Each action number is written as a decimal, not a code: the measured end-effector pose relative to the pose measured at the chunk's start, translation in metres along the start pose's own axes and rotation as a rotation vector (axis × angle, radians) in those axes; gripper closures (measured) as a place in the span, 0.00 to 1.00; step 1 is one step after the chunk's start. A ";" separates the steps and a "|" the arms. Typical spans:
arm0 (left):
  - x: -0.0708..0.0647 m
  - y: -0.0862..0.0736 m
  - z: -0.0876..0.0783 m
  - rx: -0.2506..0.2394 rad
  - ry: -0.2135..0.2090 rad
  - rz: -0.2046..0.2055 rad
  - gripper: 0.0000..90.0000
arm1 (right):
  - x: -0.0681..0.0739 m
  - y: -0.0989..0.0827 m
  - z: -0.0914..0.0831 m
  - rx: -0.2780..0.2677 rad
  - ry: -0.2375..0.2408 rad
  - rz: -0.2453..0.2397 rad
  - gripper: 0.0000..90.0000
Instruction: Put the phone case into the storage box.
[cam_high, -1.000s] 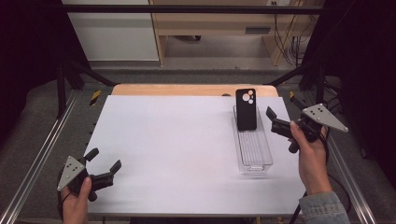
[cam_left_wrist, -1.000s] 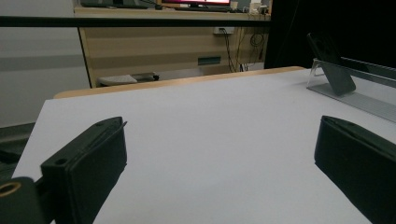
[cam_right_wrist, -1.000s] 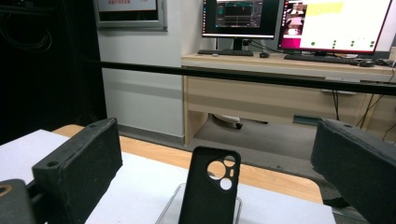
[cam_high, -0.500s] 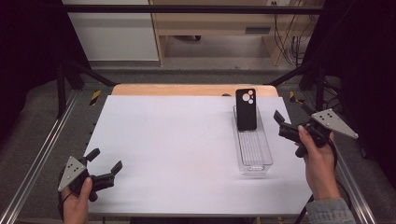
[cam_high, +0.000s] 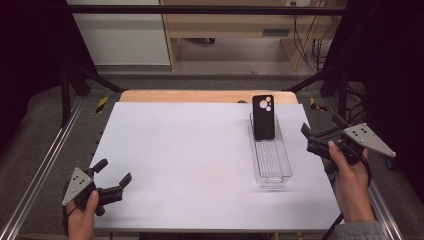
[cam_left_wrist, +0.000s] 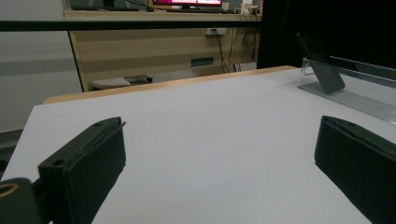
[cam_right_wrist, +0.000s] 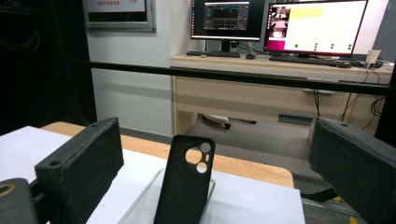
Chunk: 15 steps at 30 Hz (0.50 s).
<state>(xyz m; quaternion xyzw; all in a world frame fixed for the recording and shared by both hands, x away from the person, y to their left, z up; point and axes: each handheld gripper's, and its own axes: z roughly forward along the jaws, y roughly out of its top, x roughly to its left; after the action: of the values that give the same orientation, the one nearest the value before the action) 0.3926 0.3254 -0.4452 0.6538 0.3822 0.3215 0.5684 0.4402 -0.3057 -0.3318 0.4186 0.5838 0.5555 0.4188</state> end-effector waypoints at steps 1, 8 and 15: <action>0.000 0.000 0.000 -0.001 -0.002 0.000 0.02 | -0.001 0.000 -0.001 -0.001 -0.004 -0.003 0.03; -0.001 0.000 0.000 -0.002 -0.012 -0.002 0.02 | -0.006 0.000 -0.012 -0.010 -0.015 -0.006 0.02; -0.002 0.000 0.000 0.000 -0.018 -0.002 0.02 | -0.011 -0.001 -0.021 -0.015 -0.019 0.001 0.03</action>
<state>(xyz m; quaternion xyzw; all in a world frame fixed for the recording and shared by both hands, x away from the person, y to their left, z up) 0.3917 0.3241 -0.4448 0.6565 0.3777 0.3152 0.5718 0.4230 -0.3224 -0.3322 0.4211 0.5755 0.5558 0.4273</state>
